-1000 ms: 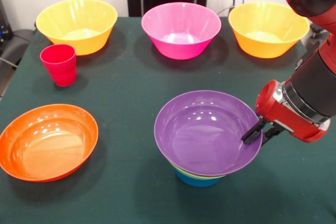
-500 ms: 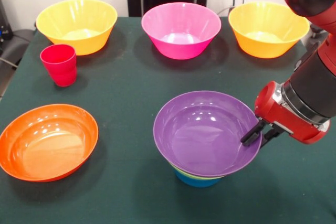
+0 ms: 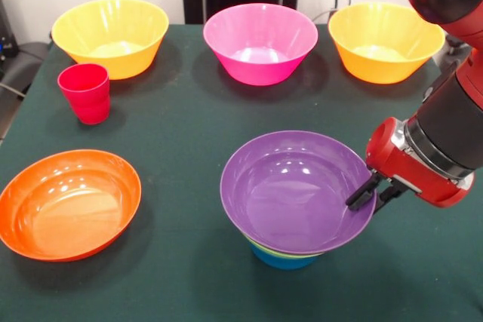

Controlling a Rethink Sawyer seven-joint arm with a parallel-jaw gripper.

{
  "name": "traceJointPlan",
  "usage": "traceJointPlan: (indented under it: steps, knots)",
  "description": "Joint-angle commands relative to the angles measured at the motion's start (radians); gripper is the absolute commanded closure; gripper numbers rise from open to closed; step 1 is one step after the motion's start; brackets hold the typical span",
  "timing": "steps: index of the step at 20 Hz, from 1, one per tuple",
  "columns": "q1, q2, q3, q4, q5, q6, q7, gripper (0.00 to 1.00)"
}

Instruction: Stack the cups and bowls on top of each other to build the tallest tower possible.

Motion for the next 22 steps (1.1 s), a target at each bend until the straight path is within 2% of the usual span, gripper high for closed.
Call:
traceJointPlan:
  steps: [1,11,16,22]
  knots:
    - [0.001,0.032,0.132,0.108,-0.094,-0.064,0.026,1.00]
    - [0.009,0.013,0.154,0.150,-0.111,-0.094,0.001,1.00]
    - [0.003,0.020,0.152,0.135,-0.111,-0.088,0.007,1.00]
    - [0.012,-0.006,0.181,0.176,-0.131,-0.106,-0.014,1.00]
